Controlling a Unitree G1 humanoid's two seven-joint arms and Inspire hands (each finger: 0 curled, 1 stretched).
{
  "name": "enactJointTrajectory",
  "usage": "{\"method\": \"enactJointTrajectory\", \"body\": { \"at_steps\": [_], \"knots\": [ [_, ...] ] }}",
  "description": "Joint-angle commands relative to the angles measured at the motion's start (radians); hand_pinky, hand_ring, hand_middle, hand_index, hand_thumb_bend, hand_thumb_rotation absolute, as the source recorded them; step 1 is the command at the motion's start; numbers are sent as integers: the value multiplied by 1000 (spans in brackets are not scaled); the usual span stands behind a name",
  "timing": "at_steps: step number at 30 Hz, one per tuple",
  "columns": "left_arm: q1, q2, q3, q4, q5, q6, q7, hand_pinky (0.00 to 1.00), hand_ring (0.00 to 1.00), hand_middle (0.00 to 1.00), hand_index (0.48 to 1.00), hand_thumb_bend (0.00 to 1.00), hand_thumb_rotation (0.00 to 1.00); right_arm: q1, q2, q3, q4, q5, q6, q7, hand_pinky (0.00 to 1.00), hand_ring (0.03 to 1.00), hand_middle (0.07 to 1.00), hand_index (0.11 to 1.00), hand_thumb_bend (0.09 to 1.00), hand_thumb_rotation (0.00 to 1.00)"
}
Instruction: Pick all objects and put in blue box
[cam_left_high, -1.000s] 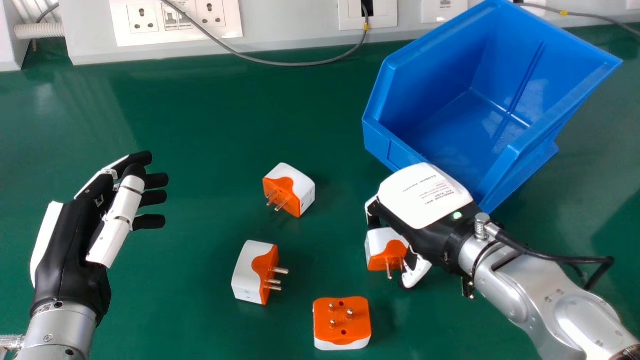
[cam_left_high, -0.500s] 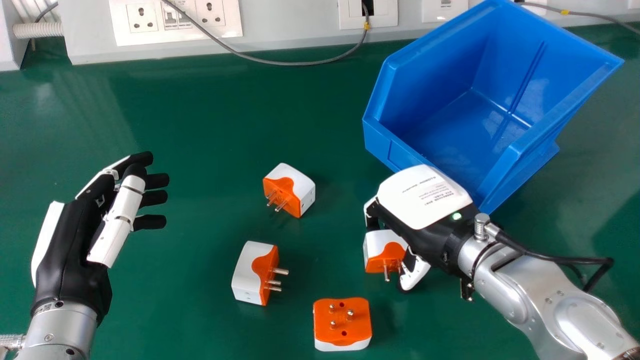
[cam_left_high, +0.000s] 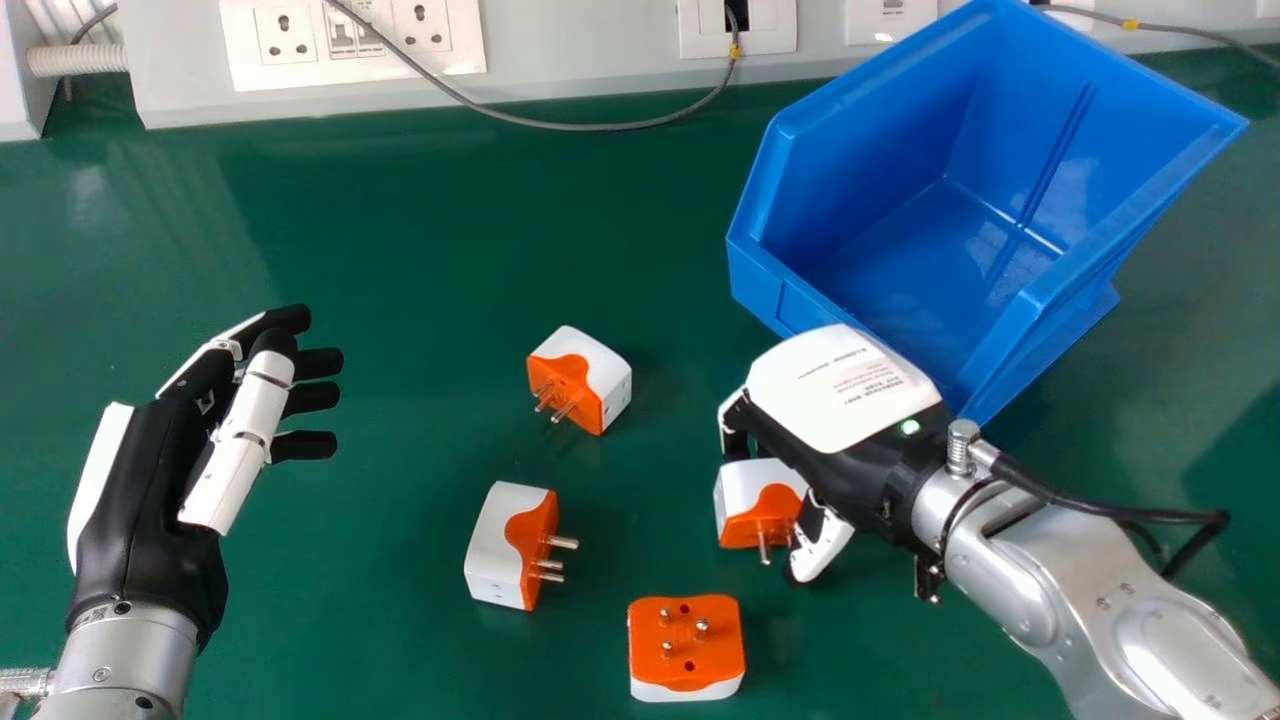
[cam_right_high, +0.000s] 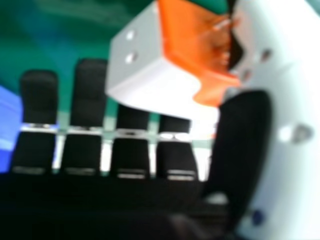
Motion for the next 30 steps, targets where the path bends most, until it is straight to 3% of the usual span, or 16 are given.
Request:
{"method": "enactJointTrajectory", "body": {
  "at_steps": [1,9,16,25,30],
  "knots": [
    [-9,5,9,-22,4,-6,3,629,735,739,801,285,734,6,-8,-27,-63,17,15,16,385,428,499,486,515,0],
    [-10,5,9,-36,7,8,6,629,736,739,802,284,736,34,-24,-55,-178,3,18,29,386,431,513,474,514,0],
    [-19,7,12,-12,8,-7,5,629,736,739,802,283,738,41,-18,-88,-270,18,18,47,382,427,524,477,513,0],
    [-24,6,8,-17,15,0,10,629,735,739,802,283,738,3,8,-124,-345,57,24,94,367,428,530,481,506,0],
    [-30,7,9,1,14,-8,9,629,735,739,802,282,739,-57,12,-162,-352,80,18,108,358,430,532,486,502,0]
  ]
}}
